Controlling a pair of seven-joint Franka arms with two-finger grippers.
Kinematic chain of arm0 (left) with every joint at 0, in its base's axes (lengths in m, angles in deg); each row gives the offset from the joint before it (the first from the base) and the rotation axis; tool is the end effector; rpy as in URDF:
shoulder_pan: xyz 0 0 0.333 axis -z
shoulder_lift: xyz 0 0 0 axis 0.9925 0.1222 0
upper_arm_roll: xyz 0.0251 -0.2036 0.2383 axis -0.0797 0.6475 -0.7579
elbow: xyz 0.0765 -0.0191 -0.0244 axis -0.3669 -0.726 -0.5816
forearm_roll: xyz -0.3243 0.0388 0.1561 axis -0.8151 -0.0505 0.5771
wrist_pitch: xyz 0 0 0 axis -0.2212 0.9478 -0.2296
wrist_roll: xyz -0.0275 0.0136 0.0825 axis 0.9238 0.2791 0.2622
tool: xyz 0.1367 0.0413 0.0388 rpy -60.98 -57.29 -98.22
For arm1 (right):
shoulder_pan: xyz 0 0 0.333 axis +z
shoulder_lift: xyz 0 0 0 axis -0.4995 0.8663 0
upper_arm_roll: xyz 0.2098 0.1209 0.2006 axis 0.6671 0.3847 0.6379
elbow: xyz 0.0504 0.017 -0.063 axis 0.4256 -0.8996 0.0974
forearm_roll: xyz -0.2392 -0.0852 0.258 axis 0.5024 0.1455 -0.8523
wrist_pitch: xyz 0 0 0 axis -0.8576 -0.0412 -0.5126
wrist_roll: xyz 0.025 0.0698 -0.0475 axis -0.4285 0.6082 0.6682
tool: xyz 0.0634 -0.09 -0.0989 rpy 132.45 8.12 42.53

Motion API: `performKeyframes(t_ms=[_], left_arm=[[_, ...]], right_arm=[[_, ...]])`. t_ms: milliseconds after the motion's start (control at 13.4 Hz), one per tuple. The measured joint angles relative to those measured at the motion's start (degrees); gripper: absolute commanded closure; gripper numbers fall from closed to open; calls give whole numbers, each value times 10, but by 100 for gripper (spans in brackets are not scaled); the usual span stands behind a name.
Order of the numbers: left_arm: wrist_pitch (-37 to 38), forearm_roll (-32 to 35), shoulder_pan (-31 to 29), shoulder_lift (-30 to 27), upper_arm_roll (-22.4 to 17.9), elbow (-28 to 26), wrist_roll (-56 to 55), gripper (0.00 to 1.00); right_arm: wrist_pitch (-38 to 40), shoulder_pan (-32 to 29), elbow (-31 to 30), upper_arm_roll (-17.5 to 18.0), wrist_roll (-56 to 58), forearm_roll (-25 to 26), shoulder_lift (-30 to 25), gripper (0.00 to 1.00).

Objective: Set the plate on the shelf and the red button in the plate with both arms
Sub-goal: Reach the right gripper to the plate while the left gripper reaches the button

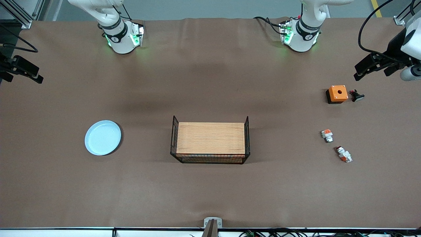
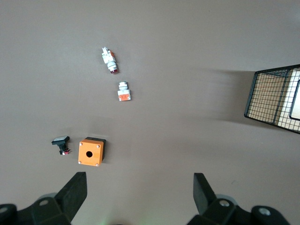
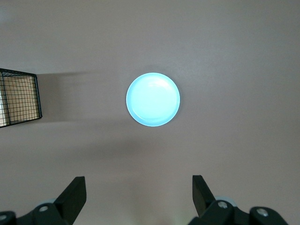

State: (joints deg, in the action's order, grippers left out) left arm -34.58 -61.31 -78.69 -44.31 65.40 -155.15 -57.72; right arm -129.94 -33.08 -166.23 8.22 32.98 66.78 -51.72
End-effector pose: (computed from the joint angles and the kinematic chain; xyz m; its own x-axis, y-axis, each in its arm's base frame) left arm 0.4952 -0.0569 0.6158 0.9899 0.1400 0.0213 0.1401 -0.9901 -0.0047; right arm 0.5050 -0.0161 0.6230 0.9968 -0.0799 0.0066 -0.0798 -0.9967 -0.0176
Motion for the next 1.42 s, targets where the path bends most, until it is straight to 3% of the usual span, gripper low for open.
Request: performKeyframes(t_ms=[448, 821, 1119, 1418], left_arm=[[0, 0, -5, 7, -6, 0, 27, 0], [-17, 0, -34, 53, -33, 2, 54, 0], [-126, 4, -53, 85, -34, -59, 53, 0], [-301, 26, -76, 101, -34, -176, 44, 0]], right_arm=[[0, 0, 0, 0, 0, 0, 0, 0], [-2, 0, -3, 0, 0, 0, 5, 0], [-15, 0, -5, 1, 1, 15, 37, 0], [-12, 4, -13, 3, 2, 19, 69, 0]])
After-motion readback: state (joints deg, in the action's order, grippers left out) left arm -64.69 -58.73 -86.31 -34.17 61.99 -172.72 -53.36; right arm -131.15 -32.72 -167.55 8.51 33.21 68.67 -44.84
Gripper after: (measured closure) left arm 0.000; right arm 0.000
